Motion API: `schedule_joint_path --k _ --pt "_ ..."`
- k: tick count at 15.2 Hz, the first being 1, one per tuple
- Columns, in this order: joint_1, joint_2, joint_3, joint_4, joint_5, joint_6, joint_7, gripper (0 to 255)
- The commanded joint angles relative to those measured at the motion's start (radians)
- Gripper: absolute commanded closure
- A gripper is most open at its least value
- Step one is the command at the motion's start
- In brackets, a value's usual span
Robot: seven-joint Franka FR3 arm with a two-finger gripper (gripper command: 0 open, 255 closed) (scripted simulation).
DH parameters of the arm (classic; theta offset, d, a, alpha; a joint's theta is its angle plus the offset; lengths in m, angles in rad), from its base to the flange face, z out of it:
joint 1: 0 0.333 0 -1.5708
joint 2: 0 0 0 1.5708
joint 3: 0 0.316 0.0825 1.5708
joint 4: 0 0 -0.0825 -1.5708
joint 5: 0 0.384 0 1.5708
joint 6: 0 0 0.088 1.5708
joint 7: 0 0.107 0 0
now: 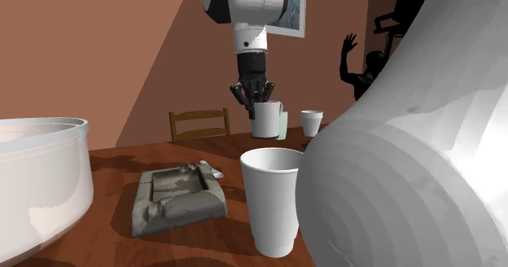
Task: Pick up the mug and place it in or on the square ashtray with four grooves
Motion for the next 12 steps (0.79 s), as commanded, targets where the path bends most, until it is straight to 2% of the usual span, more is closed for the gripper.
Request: schedule_joint_path --k 1,12 --pt "0.022 -0.014 0.032 -0.009 0.006 -0.009 0.053 255" --pt "0.138 0.000 0.203 0.035 0.049 -0.058 0.316 255"
